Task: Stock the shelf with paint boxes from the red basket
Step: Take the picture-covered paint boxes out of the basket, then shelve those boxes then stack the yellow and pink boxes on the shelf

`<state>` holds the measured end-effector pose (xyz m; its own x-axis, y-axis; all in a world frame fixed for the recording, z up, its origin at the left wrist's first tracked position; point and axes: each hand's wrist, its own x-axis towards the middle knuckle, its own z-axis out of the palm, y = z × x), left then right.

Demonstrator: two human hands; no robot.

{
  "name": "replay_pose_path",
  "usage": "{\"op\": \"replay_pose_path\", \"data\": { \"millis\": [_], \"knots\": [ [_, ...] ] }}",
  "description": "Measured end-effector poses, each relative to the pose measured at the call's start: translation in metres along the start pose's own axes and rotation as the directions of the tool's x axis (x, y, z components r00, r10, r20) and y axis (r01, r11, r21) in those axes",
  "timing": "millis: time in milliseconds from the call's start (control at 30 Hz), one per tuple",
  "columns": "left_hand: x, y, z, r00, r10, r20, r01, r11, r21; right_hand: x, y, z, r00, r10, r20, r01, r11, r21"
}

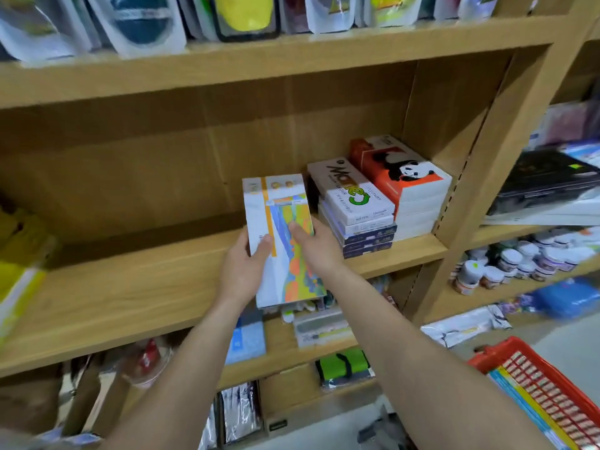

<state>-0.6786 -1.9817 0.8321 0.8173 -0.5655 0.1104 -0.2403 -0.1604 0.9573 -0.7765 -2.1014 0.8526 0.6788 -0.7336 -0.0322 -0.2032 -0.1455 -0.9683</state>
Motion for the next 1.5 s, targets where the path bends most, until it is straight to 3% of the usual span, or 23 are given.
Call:
{"op": "replay_pose_path", "data": {
  "millis": [133, 233, 400, 467, 567, 733, 1067, 1133, 1200, 1300, 1400, 1500],
  "knots": [
    [0.029, -0.009, -0.004, 0.987, -0.149, 0.067, 0.142, 0.985, 0.099, 0.030, 0.005, 0.008, 0.993, 0.118, -0.011, -0.118, 0.985, -0.128],
    [0.030, -0.015, -0.013, 0.957, -0.240, 0.166, 0.223, 0.968, 0.113, 0.037, 0.006, 0.006, 0.978, 0.200, 0.056, -0.193, 0.976, -0.104],
    [-0.024, -0.044, -0.048, 0.947, -0.182, 0.263, 0.178, 0.983, 0.042, -0.024, 0.030, -0.019, 0.993, 0.111, 0.036, -0.113, 0.991, 0.068],
    [-0.043, -0.051, -0.047, 0.934, -0.137, 0.330, 0.059, 0.970, 0.235, -0.052, 0.049, -0.023, 0.995, 0.098, 0.008, -0.099, 0.991, 0.090],
    [-0.038, -0.053, -0.030, 0.967, 0.003, 0.253, -0.129, 0.867, 0.481, -0.070, 0.068, -0.020, 0.998, 0.060, -0.020, -0.058, 0.993, 0.104],
    [-0.008, -0.051, 0.004, 0.980, 0.083, 0.181, -0.177, 0.782, 0.597, -0.066, 0.074, -0.031, 0.979, -0.026, -0.203, 0.007, 0.996, -0.093],
    [0.022, -0.043, 0.039, 0.983, 0.105, 0.153, -0.177, 0.775, 0.606, -0.075, 0.102, -0.074, 0.978, 0.039, -0.204, -0.118, 0.912, -0.393],
    [0.000, -0.041, 0.033, 0.979, 0.187, 0.084, -0.203, 0.811, 0.549, -0.083, 0.114, -0.087, 0.973, 0.066, -0.220, -0.157, 0.892, -0.424],
    [-0.029, -0.042, 0.031, 0.927, 0.365, 0.086, -0.355, 0.778, 0.519, -0.094, 0.134, -0.105, 0.961, 0.100, -0.257, -0.208, 0.874, -0.439],
    [-0.071, -0.050, 0.050, 0.861, 0.424, 0.281, -0.508, 0.748, 0.428, -0.121, 0.172, -0.142, 0.908, 0.187, -0.374, -0.345, 0.841, -0.417],
    [-0.101, -0.068, 0.102, 0.786, 0.260, 0.561, -0.521, 0.767, 0.375, -0.156, 0.217, -0.182, 0.813, 0.294, -0.502, -0.495, 0.803, -0.332],
    [-0.122, -0.092, 0.168, 0.686, 0.116, 0.718, -0.518, 0.771, 0.370, -0.198, 0.267, -0.220, 0.702, 0.405, -0.586, -0.624, 0.746, -0.231]
  ]
}}
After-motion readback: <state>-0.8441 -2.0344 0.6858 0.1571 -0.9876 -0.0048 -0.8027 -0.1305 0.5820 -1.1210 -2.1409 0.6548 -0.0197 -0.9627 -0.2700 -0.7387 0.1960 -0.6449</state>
